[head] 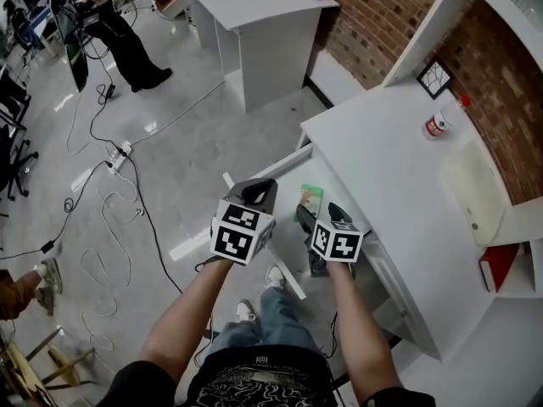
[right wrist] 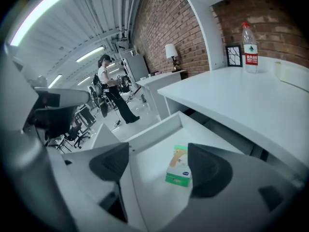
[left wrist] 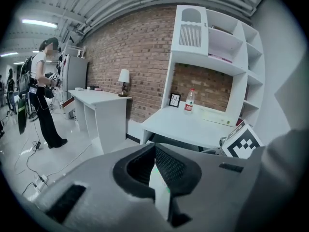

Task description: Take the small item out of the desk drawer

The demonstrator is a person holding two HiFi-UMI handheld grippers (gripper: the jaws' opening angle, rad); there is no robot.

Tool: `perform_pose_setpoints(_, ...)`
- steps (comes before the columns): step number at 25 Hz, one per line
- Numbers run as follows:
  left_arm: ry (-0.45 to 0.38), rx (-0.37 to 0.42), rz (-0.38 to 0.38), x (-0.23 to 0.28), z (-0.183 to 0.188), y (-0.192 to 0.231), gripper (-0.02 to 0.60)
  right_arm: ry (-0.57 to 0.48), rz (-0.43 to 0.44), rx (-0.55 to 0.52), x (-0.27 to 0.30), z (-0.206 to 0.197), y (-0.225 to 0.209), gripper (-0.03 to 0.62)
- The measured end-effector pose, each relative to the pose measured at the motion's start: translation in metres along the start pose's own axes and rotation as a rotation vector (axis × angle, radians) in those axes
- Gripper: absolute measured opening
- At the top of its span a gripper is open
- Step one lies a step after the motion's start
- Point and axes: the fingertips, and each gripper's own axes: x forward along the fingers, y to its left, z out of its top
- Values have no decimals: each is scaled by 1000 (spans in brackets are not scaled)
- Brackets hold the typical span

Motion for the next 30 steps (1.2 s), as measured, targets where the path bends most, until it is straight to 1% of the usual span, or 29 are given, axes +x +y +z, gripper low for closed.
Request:
perform_pose_setpoints(6,29,5,17,18,-11,25,0,58,-28,15,43,-17,-21,391)
perform_pose_setpoints(13,34,22,14,37,-17,44,0,115,-70,70,87,-43,-44,399)
perform_pose_setpoints(14,35,21,18,38,-17,48,0,125,-72,73,92,-47,-44,409)
perform_pose_setpoints(20,31,10,29,44,-18,55,0,182,-117,107,113,-65,-62,413)
perform_pose_setpoints(25,32,18,38,45,-17,60,0,220,-157,120,128,-76,-74,431)
perform_pose_setpoints(30,44,36,50,44,-20,64,0,255,-190,142,135,-86,-79,433)
